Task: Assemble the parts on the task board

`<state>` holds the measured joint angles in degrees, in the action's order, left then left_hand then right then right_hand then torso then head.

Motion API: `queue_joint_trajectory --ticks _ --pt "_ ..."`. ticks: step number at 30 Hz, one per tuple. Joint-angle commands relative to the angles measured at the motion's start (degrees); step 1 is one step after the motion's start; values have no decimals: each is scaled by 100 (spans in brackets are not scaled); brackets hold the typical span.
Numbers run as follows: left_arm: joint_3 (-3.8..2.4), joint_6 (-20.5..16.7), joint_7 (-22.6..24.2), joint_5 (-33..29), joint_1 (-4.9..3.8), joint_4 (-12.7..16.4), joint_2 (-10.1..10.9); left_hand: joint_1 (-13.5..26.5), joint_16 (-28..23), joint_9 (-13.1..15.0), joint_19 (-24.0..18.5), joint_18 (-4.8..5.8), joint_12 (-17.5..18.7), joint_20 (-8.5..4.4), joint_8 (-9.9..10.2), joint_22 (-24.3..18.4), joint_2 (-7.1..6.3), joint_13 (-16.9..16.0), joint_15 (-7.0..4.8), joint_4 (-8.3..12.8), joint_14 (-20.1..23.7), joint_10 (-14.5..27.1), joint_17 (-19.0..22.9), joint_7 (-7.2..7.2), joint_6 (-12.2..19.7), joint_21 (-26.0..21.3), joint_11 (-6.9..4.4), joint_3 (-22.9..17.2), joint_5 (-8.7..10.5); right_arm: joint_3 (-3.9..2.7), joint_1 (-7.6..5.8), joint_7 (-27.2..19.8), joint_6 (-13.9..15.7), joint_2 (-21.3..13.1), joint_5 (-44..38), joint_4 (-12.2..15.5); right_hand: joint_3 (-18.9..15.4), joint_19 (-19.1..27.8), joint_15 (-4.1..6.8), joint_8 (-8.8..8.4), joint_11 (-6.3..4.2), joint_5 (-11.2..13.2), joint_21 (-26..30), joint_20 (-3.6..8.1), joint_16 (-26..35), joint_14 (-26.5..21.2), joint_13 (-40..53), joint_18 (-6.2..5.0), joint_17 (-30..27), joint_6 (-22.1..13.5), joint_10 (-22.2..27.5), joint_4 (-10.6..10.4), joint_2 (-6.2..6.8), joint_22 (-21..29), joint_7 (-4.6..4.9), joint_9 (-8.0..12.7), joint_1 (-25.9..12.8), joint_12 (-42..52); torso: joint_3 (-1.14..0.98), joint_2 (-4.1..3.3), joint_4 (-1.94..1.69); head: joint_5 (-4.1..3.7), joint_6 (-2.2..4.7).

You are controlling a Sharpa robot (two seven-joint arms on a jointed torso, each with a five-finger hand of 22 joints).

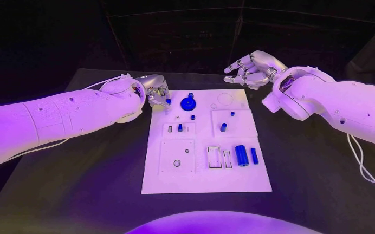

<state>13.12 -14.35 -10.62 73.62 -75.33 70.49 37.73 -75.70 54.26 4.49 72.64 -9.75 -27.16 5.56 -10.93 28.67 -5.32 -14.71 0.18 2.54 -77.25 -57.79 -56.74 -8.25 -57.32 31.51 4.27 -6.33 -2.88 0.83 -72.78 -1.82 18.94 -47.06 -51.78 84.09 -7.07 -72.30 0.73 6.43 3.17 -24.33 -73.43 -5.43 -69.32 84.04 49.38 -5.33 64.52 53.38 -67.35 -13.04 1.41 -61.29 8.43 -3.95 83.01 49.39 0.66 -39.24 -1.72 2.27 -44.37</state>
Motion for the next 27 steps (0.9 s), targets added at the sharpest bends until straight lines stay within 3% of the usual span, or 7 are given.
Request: queue_joint_trajectory --ticks 1,15,21,27 --pt "-6 200 -284 254 -16 -81 -57 -72 28 12 42 -68 -47 -1 -49 -11 28 -16 -43 38 7 55 -16 47 -31 -31 -9 -5 16 -3 -10 -33 -12 7 -16 0 21 29 31 29 13 -37 22 10 25 88 0 -76 2 -21 34 -9 -33 7 4 2 28 32 2 3 -6 -18 -12" --pt "-8 343 -253 277 -20 -243 -236 -215 131 12 60 -69 -178 -28 -88 -14 141 -67 -75 72 0 52 -105 92 -81 -45 -51 -34 15 -3 -10 -35 -23 30 -16 -13 21 29 31 29 13 -37 22 10 25 88 0 -76 2 -21 34 -9 -33 7 4 2 28 32 1 7 1 -8 -31" --pt "-8 414 -229 277 -20 -286 -273 -224 144 12 61 -68 -193 -31 -93 -14 150 -72 -77 74 -1 54 -117 95 -88 -46 -54 -34 16 -3 -10 -36 -23 32 -16 -15 17 23 31 36 12 -70 22 11 22 91 12 -75 14 -18 26 -18 -28 1 4 2 29 52 1 7 -14 -11 -21" --pt "-8 534 -227 277 -20 -377 -349 -202 159 9 59 -66 -215 -33 -94 -14 144 -81 -77 61 2 63 -129 94 -89 -50 -54 -12 16 -3 -10 -37 -24 39 -16 -14 17 23 31 36 12 -70 22 11 22 91 12 -75 14 -18 26 -18 -28 1 4 2 29 52 -3 3 -2 1 -21"
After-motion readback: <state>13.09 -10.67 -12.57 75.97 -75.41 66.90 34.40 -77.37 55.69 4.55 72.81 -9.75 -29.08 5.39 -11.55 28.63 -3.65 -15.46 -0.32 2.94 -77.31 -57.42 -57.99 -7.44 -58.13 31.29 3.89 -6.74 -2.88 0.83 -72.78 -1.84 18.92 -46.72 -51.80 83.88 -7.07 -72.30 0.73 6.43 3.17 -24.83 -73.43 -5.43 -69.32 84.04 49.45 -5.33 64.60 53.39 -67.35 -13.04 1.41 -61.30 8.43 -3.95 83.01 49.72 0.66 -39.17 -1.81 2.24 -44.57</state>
